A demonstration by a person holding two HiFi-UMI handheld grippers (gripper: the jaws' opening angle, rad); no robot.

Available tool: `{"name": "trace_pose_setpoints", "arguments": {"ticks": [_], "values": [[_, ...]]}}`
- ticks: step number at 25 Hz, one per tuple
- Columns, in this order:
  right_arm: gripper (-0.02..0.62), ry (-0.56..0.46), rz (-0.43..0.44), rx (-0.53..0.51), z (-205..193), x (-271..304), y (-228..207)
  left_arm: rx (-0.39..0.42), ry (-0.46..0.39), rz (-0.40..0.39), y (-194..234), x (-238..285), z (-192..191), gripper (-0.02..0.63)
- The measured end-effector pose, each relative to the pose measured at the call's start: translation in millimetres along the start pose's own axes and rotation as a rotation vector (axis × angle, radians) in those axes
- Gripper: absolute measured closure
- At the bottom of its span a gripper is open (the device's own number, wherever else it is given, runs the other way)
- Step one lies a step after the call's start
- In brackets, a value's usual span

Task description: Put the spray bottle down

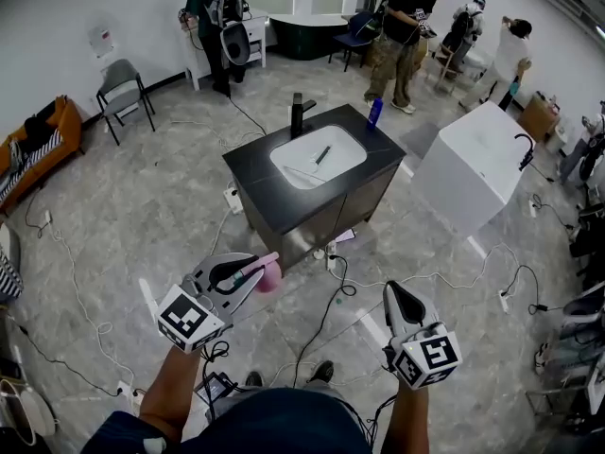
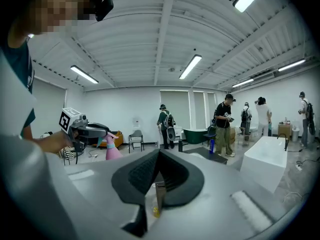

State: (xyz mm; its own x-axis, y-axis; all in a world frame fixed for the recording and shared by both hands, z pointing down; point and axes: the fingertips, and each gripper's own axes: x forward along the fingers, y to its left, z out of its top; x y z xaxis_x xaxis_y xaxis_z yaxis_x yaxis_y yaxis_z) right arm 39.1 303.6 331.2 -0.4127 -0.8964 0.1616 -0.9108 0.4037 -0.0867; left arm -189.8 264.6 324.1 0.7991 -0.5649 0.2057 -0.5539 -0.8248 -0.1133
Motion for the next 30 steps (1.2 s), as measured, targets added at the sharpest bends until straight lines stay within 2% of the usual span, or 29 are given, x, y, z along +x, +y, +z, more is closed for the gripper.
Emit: {"name": "trace_pose_setpoints", "arguments": {"ticks": [11, 20, 26, 30], "values": [[0.584, 0.01, 0.097, -0.006, 9, 38, -62, -0.021, 0.017, 0.089, 9, 59, 11, 0.541], [0.584, 0.004, 0.131, -0.008, 10, 52, -122, -0.024, 0.033, 0.17, 14, 106, 13, 0.541], [0.584, 0.029, 0.128, 0.019, 0, 66, -154, -0.03, 0.059, 0.173, 32, 139, 9, 0.541], [0.584, 0.033, 0.068, 0.024, -1, 86, -177, -0.031, 0.054, 0.145, 65, 165, 4, 0.541]]}}
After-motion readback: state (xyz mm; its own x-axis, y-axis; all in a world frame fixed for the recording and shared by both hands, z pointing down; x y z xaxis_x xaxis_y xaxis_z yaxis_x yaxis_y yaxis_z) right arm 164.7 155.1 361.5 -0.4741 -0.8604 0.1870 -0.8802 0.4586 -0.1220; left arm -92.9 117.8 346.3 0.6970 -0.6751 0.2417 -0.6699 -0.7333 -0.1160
